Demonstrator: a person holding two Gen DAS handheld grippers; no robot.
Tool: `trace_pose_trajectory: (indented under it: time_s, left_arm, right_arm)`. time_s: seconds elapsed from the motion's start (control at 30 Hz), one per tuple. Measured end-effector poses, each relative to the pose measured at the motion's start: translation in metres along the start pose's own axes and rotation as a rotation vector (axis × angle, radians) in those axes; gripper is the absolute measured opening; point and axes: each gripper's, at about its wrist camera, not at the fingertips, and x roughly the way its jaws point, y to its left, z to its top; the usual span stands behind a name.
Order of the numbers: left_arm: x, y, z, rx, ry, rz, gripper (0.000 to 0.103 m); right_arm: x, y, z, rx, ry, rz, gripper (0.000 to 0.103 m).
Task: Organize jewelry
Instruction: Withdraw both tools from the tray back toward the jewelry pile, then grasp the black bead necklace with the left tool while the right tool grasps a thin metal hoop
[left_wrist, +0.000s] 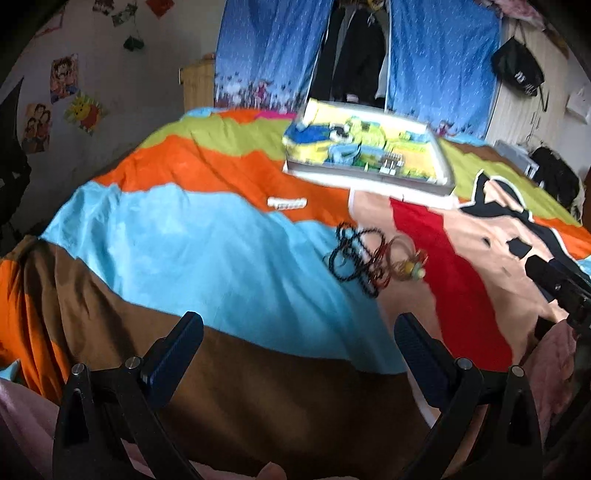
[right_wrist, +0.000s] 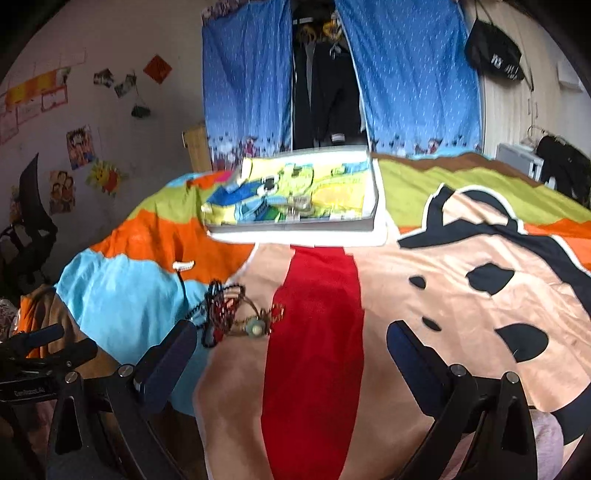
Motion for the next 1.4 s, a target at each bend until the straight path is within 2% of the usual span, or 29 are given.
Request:
trace_pose_trajectory:
  time_s: [0.13, 0.23, 0.4, 0.67, 0.73, 0.83, 0.87, 0.9, 0.93, 1.1, 1.23, 1.33, 1.4]
  left_arm:
    - [0.016, 0.006, 0.004, -0.021, 0.072, -0.048, 0.101]
    - [0.024, 0.008, 0.013, -0.017, 0.079, -0.066, 0.101]
    - [0.039, 0.011, 0.032, -0.002, 0.073, -0.105, 0.101]
    - [0.072, 0.015, 0.041, -0.018, 0.131, -0.161, 0.1]
    - [0.076, 0.013, 0.043, -0.005, 0.129, -0.19, 0.096]
    - [0.083, 0.005, 0.044, 0.027, 0.136, -0.231, 0.083]
    - [0.086, 0.003, 0.044, 0.039, 0.141, -0.243, 0.075]
    - [0.088, 0.0, 0.044, 0.05, 0.146, -0.258, 0.068]
    - [0.091, -0.002, 0.044, 0.057, 0.151, -0.274, 0.065]
    - [0.103, -0.009, 0.046, 0.073, 0.173, -0.334, 0.055]
    - [0.115, -0.007, 0.051, 0.034, 0.185, -0.372, 0.052]
    - [0.125, -0.005, 0.058, 0.014, 0.191, -0.372, 0.05]
    - [0.133, -0.003, 0.061, -0.002, 0.206, -0.378, 0.038]
  right_arm:
    - [0.023, -0.005, 0.002, 0.03, 0.108, 0.049, 0.103]
    - [0.035, -0.011, 0.007, 0.048, 0.149, 0.086, 0.103]
    - [0.053, -0.02, 0.02, 0.04, 0.171, 0.116, 0.103]
    - [0.082, -0.028, 0.033, -0.022, 0.192, 0.142, 0.103]
    - [0.09, -0.028, 0.034, -0.024, 0.2, 0.163, 0.103]
    - [0.102, -0.027, 0.032, -0.021, 0.221, 0.205, 0.099]
    - [0.105, -0.026, 0.032, -0.025, 0.224, 0.204, 0.098]
    - [0.107, -0.027, 0.032, -0.028, 0.225, 0.199, 0.091]
    - [0.111, -0.028, 0.033, -0.021, 0.228, 0.2, 0.086]
    - [0.117, -0.038, 0.035, 0.026, 0.231, 0.214, 0.083]
    - [0.122, -0.036, 0.033, 0.02, 0.252, 0.232, 0.078]
    - [0.127, -0.031, 0.032, 0.001, 0.267, 0.242, 0.073]
    - [0.129, -0.028, 0.031, -0.015, 0.273, 0.251, 0.07]
